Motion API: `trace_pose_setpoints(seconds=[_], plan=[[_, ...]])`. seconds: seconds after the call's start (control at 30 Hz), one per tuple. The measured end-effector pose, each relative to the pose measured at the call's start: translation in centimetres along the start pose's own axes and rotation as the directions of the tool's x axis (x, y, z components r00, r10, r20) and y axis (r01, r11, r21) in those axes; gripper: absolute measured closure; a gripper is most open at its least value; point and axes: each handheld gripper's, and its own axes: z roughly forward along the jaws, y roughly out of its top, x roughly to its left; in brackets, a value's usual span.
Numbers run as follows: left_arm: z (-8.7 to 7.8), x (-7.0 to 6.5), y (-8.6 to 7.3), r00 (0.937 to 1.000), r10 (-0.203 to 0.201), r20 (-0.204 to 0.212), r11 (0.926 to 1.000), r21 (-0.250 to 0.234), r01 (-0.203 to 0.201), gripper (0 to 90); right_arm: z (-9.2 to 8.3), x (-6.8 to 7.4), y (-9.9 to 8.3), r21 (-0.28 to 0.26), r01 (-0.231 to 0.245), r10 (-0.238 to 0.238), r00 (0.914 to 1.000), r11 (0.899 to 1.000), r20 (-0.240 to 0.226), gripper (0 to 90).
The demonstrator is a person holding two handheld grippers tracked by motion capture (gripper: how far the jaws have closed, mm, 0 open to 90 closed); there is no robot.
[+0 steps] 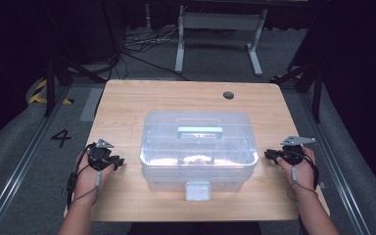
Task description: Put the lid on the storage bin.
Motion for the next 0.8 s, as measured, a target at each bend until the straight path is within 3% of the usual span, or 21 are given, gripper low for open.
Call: trace_pose_setpoints(seconds=[0.27,0.43,0.67,0.8], plan=[[0.03,0.02,-0.05,0.9999,0.015,0.007,0.9991,-0.04,-0.014,69.8,0.1,0.13,-0.04,-0.009,0.001,-0.001,0.9999,1.0,0.016,78.1],[0.35,0.04,-0.13,0.9999,0.014,-0.001,0.9984,-0.055,-0.014,64.7,0.41,0.18,-0.2,-0.004,-0.004,0.005,0.9993,1.0,0.037,71.5],[0.73,0.08,-0.11,0.9986,-0.004,-0.053,0.998,-0.064,0.0,45.9,0.81,0.23,-0.15,-0.03,-0.019,0.021,0.9981,0.999,0.057,49.3],[0.83,0.06,-0.05,0.9982,-0.009,-0.06,0.9973,-0.073,0.005,39.6,0.97,0.21,-0.18,-0.037,-0.042,0.044,0.9977,0.998,0.052,47.0]])
